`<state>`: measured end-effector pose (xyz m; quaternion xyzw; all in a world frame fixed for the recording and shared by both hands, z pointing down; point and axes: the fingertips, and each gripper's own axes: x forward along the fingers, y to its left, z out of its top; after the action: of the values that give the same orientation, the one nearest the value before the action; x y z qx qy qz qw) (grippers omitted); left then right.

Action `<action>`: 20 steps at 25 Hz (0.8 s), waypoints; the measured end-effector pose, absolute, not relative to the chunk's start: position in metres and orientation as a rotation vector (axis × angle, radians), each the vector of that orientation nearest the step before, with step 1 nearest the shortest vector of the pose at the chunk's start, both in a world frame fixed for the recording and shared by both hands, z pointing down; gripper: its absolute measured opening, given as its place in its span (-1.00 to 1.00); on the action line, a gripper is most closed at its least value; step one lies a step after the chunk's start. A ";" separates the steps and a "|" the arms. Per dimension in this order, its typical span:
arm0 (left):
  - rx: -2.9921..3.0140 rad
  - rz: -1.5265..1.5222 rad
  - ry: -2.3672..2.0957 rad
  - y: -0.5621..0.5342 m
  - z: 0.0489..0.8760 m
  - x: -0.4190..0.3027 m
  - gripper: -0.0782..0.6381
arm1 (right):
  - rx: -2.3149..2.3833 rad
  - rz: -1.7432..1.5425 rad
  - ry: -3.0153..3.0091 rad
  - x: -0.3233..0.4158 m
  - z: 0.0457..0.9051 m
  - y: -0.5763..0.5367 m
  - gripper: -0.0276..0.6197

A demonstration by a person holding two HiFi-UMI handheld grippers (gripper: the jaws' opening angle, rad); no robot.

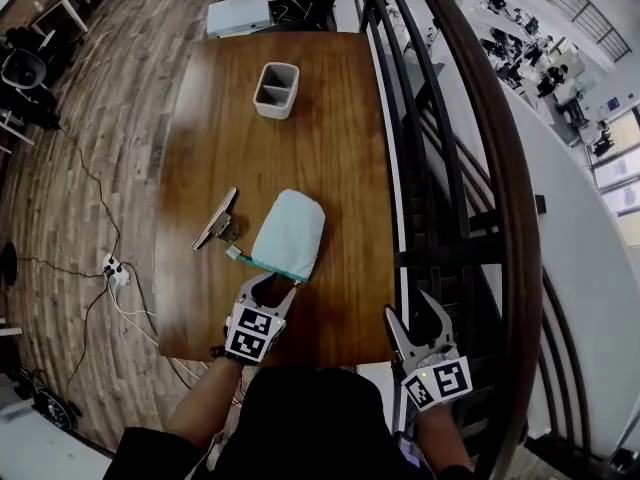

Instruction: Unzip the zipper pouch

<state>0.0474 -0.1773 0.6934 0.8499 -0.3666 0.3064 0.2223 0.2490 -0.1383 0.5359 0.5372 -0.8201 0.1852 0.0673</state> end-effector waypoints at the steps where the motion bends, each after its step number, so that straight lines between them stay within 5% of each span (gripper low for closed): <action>1: 2.334 0.842 -1.050 -0.182 0.694 0.038 -0.27 | 1.631 0.564 -2.467 0.250 0.536 -0.137 -0.17; 9: 2.235 0.921 -1.176 -0.216 0.704 0.007 -0.01 | 1.654 0.598 -2.433 0.246 0.543 -0.127 -0.18; 20: 2.273 1.049 -1.091 -0.223 0.713 0.025 -0.14 | 1.651 0.577 -2.391 0.236 0.541 -0.129 -0.23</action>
<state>0.0248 -0.2234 0.7126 0.8148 -0.3911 0.3760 0.2042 0.2363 -0.1286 0.5407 0.5552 -0.8038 0.1939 0.0897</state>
